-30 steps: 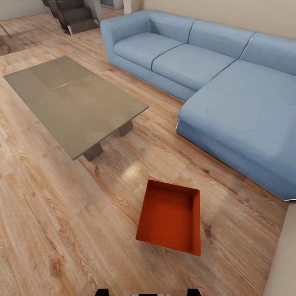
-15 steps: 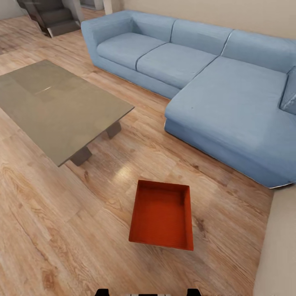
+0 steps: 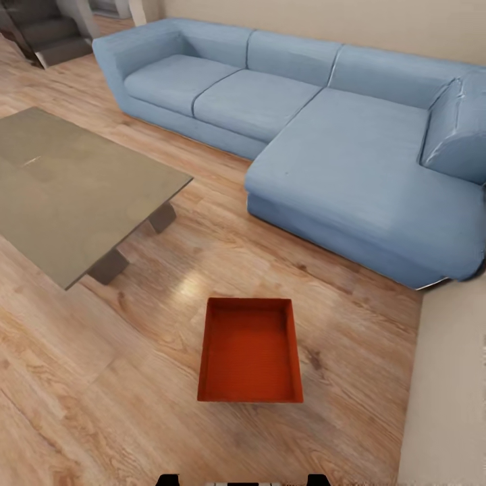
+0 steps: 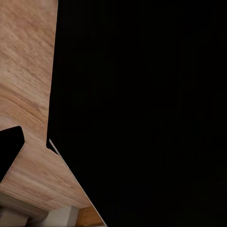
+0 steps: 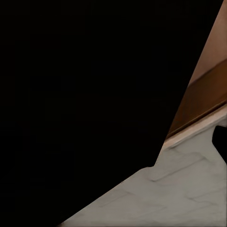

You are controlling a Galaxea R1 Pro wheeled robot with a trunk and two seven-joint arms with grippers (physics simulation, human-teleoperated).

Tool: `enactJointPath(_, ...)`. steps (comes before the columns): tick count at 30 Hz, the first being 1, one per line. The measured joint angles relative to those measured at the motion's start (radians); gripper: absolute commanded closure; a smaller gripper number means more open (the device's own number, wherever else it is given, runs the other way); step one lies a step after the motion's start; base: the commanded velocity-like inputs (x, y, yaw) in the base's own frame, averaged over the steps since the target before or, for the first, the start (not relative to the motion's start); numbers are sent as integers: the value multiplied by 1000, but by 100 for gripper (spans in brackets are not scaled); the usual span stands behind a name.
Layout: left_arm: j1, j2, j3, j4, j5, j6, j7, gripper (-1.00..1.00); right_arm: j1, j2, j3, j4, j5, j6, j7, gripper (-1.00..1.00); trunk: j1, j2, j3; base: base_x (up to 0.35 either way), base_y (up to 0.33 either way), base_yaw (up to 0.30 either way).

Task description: Move the two storage containers from the living room to the garage. In the garage, place one container on the floor and stack the other container on top of it (either order is fine).

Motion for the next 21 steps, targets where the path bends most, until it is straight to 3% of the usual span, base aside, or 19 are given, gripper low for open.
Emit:
enactJointPath(4,0,-1,0,0,0,0,-1,-100,0,0,0,1,1,0,0,-100,0,0,0,0,0,-128)
enactJointPath(21,0,-1,0,0,0,0,-1,-100,0,-1,1,0,5,0,1,-100,0,0,0,0,0,-4)
